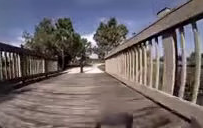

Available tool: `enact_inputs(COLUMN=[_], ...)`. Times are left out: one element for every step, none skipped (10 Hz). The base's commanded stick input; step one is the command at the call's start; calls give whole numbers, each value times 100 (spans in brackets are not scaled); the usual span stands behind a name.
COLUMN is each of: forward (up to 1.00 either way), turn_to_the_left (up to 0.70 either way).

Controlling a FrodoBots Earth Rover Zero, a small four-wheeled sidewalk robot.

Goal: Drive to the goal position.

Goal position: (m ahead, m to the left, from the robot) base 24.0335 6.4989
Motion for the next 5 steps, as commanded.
enact_inputs(forward=[85,85,85,85,85], turn_to_the_left=[0,34,23,0,0])
